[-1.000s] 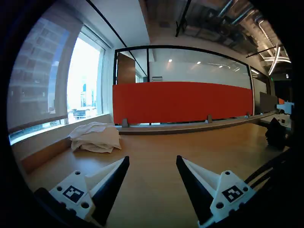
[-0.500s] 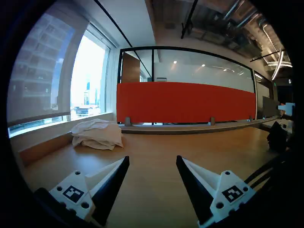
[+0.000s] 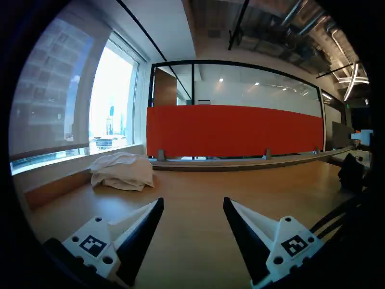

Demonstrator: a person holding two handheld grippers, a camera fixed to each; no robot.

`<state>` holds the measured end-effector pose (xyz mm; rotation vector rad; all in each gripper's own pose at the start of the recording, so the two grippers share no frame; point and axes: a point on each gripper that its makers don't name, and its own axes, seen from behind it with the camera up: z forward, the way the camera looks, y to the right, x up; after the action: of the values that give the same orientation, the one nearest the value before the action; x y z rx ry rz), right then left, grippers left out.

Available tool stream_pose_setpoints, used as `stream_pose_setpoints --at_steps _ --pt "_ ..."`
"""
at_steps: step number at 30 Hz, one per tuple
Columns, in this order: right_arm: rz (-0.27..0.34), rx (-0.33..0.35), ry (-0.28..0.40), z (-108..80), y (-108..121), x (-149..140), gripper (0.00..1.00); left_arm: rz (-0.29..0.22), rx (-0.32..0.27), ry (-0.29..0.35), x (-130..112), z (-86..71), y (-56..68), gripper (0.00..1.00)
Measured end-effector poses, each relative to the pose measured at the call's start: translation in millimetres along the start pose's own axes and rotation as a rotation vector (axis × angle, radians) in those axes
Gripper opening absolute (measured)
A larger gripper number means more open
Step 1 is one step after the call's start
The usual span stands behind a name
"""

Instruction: Fold towel

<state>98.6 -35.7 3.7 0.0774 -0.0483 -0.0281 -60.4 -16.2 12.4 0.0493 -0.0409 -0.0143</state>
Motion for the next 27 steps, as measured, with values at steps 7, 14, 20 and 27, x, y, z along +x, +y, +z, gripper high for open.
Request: stream_pose_setpoints --at_steps 7,14,20,27 --pt "0.000 0.005 -0.004 1.4 -2.2 0.8 0.88 0.002 0.006 -0.001 -1.0 0.7 1.1 0.91" --pt "-0.003 0.012 0.000 3.2 -7.0 6.8 0.88 0.006 -0.007 0.006 -0.7 1.7 5.5 0.91" --pt "-0.005 0.013 0.002 3.3 -8.3 7.3 0.89 0.007 -0.021 0.018 0.1 1.9 7.2 0.91" --pt "-0.001 0.001 0.003 1.0 -1.4 4.5 0.89 0.006 -0.024 0.043 4.3 -1.8 7.5 0.91"
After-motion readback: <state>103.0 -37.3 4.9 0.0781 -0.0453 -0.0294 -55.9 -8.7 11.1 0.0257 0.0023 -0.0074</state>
